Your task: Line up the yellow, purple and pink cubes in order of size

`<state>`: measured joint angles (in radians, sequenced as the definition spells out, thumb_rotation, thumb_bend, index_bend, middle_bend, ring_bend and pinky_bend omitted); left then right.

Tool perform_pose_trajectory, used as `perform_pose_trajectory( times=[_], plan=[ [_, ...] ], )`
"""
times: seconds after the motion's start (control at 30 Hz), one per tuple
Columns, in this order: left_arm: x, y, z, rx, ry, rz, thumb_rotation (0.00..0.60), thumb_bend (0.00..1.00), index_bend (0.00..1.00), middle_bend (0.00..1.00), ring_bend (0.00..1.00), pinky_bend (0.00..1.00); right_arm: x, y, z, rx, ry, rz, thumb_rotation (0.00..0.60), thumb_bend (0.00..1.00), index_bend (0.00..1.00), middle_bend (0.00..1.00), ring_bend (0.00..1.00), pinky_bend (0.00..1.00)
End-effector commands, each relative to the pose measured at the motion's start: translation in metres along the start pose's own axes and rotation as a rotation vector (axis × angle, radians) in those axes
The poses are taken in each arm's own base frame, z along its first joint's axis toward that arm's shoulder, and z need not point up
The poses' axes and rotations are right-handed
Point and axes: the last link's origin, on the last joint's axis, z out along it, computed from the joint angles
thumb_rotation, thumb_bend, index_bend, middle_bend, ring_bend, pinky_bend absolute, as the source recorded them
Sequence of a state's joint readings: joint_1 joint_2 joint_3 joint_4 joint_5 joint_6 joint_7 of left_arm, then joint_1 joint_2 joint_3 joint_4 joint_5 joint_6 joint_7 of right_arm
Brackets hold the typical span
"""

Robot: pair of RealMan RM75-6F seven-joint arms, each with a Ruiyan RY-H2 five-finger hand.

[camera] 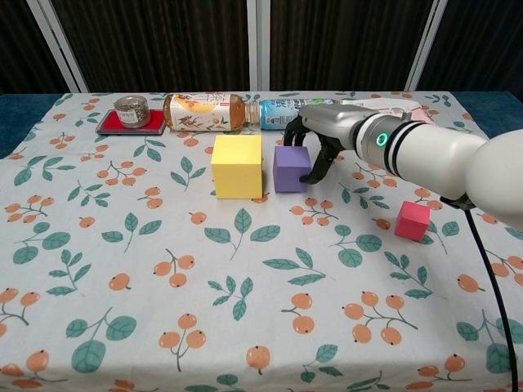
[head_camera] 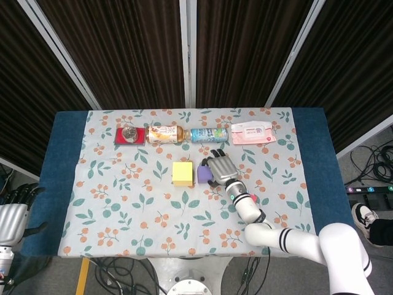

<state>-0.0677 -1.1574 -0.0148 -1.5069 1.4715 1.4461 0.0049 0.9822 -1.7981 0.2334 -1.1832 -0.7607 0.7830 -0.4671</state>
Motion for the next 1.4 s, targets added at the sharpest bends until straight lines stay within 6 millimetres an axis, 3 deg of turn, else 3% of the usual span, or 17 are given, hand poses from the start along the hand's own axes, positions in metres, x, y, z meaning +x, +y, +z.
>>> perform_pose_trajectory(
  times=[0.03, 0.87, 1.17, 1.4],
  plan=[
    [0.000, 0.000, 0.000, 0.001, 0.001, 0.000, 0.600, 0.01, 0.26, 0.25, 0.14, 0.19, 0.000, 0.000, 0.000, -0.001, 0.000, 0.002, 0.600, 0.19, 0.36, 0.32, 0.07, 0.06],
    [-0.001, -0.001, 0.000, 0.000, 0.001, 0.001, 0.600, 0.01, 0.26, 0.25, 0.14, 0.19, 0.000, -0.008, -0.002, -0.001, 0.008, 0.019, 0.600, 0.19, 0.27, 0.28, 0.07, 0.05],
    [0.001, 0.001, 0.000, -0.008, 0.008, 0.001, 0.600, 0.01, 0.26, 0.25, 0.14, 0.19, 0.019, 0.018, -0.025, -0.024, 0.063, 0.025, 0.600, 0.19, 0.25, 0.26, 0.07, 0.05],
    [0.001, 0.003, -0.001, -0.013, 0.007, -0.001, 0.600, 0.01, 0.26, 0.25, 0.14, 0.19, 0.017, 0.040, -0.044, -0.051, 0.006, 0.010, 0.600, 0.19, 0.25, 0.28, 0.07, 0.05]
  ],
)
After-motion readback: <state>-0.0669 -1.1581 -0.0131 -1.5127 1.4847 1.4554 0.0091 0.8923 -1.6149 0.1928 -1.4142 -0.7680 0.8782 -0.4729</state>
